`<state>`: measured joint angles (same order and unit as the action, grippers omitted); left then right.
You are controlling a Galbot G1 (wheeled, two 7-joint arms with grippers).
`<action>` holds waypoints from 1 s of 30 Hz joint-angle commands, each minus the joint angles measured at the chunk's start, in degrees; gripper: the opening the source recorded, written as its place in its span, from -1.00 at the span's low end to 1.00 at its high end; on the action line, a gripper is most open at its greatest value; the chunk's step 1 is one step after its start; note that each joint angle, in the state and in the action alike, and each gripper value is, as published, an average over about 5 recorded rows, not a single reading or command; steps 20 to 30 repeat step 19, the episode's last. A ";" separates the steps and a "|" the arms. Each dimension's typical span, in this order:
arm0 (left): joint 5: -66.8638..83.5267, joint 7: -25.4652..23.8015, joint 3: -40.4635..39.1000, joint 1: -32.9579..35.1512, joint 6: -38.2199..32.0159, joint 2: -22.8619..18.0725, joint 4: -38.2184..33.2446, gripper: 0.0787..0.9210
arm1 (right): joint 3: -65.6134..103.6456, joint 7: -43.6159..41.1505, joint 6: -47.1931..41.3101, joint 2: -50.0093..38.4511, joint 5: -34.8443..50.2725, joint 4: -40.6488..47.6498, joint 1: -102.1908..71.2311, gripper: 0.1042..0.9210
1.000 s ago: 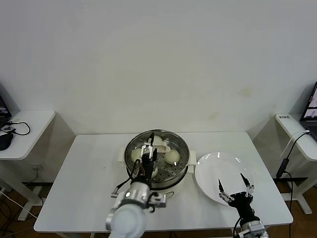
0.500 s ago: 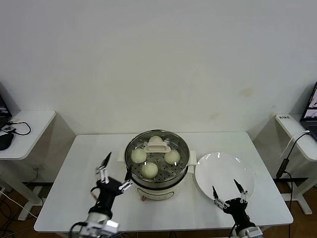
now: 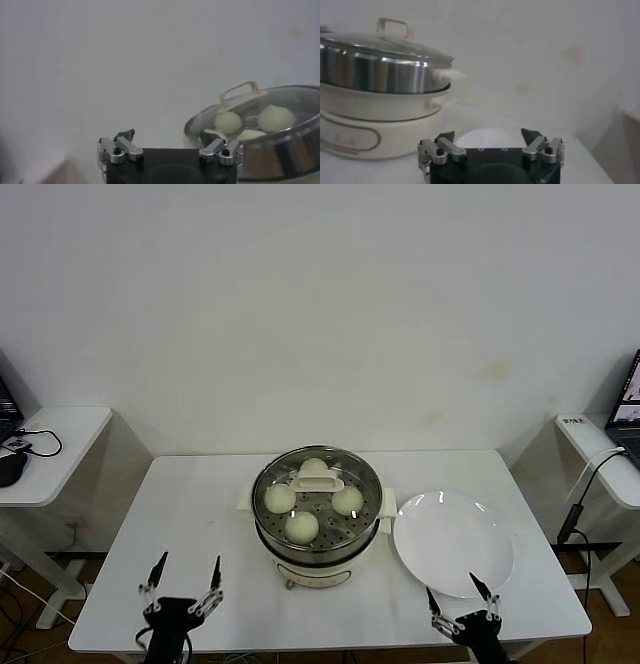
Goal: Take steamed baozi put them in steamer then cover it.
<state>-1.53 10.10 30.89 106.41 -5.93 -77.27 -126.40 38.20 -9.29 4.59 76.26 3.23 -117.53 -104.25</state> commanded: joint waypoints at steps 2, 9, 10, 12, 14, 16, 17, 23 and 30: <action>11.10 0.87 4.29 7.29 -10.26 -0.78 4.04 0.77 | -0.11 -0.13 -2.21 -1.00 0.31 -1.30 -2.86 0.76; 9.49 -0.28 5.43 7.35 -10.45 -1.83 4.18 0.77 | 0.24 -0.53 -2.29 -0.62 -0.25 -0.62 -2.58 0.76; 9.29 -0.46 5.60 7.36 -10.41 -1.95 4.17 0.77 | 0.26 -0.55 -2.28 -0.62 -0.25 -0.56 -2.53 0.76; 8.77 -0.78 5.80 7.41 -10.34 -2.09 4.11 0.77 | 0.27 -0.57 -2.22 -0.59 -0.31 -0.51 -2.43 0.76; 8.01 -0.99 5.91 7.52 -10.26 -2.22 4.00 0.77 | 0.21 -0.58 -2.15 -0.50 -0.40 -0.47 -2.34 0.76; 7.47 -1.11 6.06 7.62 -10.16 -2.34 3.95 0.77 | 0.07 -0.59 -2.10 -0.37 -0.46 -0.42 -2.31 0.76; 7.34 -1.15 6.15 7.66 -10.12 -2.39 3.98 0.77 | -0.01 -0.59 -2.08 -0.32 -0.49 -0.40 -2.31 0.76; 7.34 -1.19 6.24 7.69 -10.09 -2.43 4.03 0.77 | -0.10 -0.60 -2.05 -0.27 -0.52 -0.36 -2.30 0.76; 7.34 -1.19 6.24 7.69 -10.09 -2.43 4.03 0.77 | -0.10 -0.60 -2.05 -0.27 -0.52 -0.36 -2.30 0.76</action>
